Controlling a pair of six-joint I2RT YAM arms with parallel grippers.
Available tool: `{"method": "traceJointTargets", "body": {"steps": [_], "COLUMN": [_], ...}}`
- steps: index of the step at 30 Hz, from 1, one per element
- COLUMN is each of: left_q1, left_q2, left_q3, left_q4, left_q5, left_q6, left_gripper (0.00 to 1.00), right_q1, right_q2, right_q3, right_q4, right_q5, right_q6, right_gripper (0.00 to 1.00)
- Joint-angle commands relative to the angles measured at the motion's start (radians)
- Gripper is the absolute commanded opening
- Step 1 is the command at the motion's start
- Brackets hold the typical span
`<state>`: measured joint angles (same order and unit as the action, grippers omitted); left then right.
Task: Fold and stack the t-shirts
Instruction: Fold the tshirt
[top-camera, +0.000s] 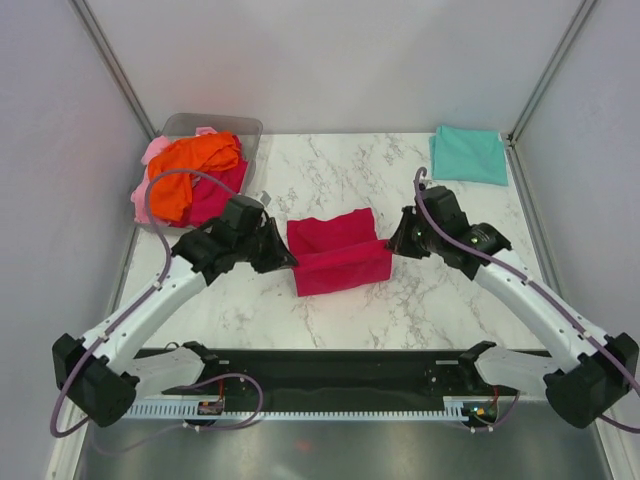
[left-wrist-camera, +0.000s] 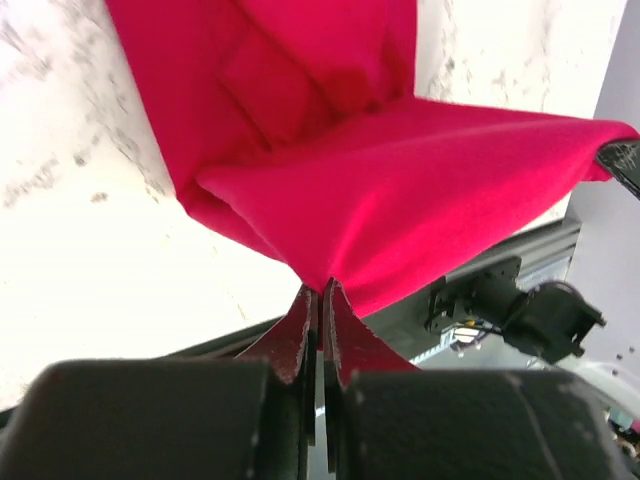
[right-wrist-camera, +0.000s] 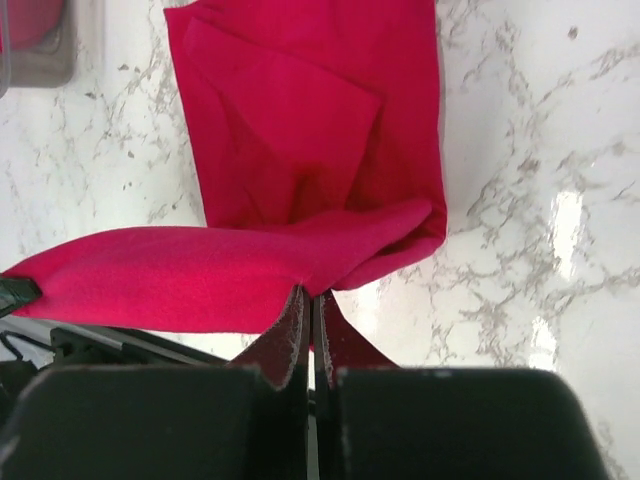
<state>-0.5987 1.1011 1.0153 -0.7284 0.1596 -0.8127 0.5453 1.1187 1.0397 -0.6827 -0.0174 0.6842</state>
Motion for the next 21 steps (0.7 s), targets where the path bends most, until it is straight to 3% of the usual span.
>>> {"method": "traceJointTargets", "body": {"steps": [1, 21], "left_q1": [0.085, 0.273], "left_q2": [0.063, 0.558], "left_q3": [0.081, 0.321], "left_q4": [0.009, 0.093], "left_q5": [0.03, 0.149], "left_q6": [0.119, 0.251], "left_gripper": [0.02, 0.02], "right_q1": [-0.057, -0.197], "right_q2": [0.082, 0.607], "right_q3": [0.083, 0.362], "right_q4": [0.046, 0.175], "right_q5": [0.02, -0.138], "right_q6": [-0.09, -0.198], "right_gripper": [0.0, 0.0]}}
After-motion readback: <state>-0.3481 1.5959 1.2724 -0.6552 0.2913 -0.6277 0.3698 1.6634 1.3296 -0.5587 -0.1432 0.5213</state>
